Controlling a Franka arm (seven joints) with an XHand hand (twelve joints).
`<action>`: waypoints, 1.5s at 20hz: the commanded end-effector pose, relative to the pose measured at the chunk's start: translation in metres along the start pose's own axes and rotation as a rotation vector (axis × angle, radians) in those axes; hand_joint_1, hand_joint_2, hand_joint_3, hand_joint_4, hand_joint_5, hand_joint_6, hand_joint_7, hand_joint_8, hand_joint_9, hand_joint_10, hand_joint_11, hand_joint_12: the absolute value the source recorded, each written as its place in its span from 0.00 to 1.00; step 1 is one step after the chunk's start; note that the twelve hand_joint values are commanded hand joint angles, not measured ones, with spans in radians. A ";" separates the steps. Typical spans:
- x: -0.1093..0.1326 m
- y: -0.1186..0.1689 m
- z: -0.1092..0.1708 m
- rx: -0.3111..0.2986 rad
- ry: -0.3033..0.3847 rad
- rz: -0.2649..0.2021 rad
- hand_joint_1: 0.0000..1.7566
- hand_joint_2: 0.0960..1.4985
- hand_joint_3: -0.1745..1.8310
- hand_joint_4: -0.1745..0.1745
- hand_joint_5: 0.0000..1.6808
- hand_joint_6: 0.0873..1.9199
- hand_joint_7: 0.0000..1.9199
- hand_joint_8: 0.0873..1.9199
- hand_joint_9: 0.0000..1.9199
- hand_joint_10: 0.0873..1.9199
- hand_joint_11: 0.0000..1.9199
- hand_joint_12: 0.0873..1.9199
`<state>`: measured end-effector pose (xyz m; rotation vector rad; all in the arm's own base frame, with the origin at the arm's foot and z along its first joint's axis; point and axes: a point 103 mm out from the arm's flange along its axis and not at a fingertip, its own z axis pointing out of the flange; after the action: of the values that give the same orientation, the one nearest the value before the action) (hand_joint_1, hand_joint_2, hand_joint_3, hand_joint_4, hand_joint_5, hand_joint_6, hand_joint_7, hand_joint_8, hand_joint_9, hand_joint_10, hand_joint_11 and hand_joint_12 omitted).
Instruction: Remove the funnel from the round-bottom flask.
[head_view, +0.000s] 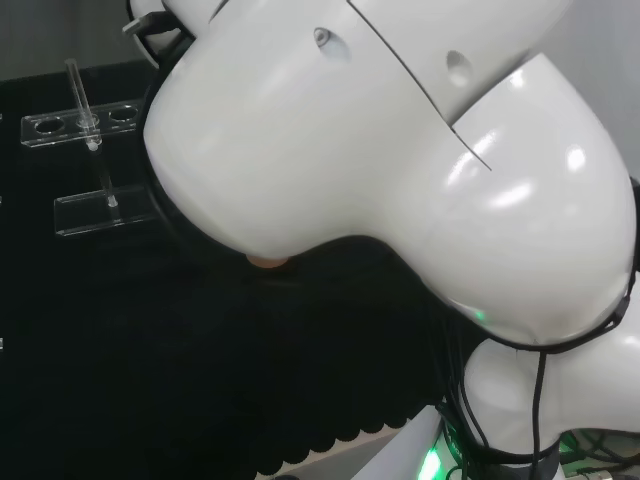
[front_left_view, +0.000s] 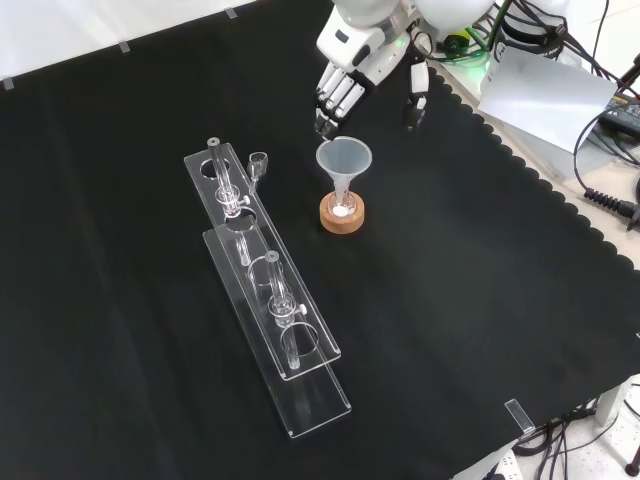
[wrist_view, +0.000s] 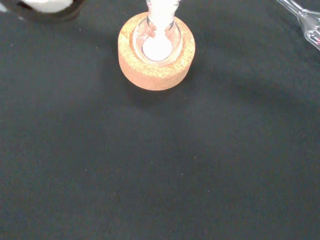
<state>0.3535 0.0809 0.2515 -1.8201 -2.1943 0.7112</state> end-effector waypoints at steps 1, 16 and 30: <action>0.003 0.015 0.003 0.000 -0.019 0.031 0.38 0.41 0.27 0.19 0.01 0.00 0.00 0.15 0.05 0.45 0.22 0.75; -0.003 0.045 0.010 0.000 -0.071 0.036 0.40 0.42 0.27 0.19 0.02 0.00 0.00 0.17 0.06 0.46 0.22 0.74; -0.001 0.068 0.016 -0.004 -0.092 0.020 0.40 0.42 0.27 0.20 0.02 0.00 0.00 0.18 0.07 0.45 0.22 0.74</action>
<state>0.4001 0.0843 0.2078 -1.8495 -2.2276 0.8091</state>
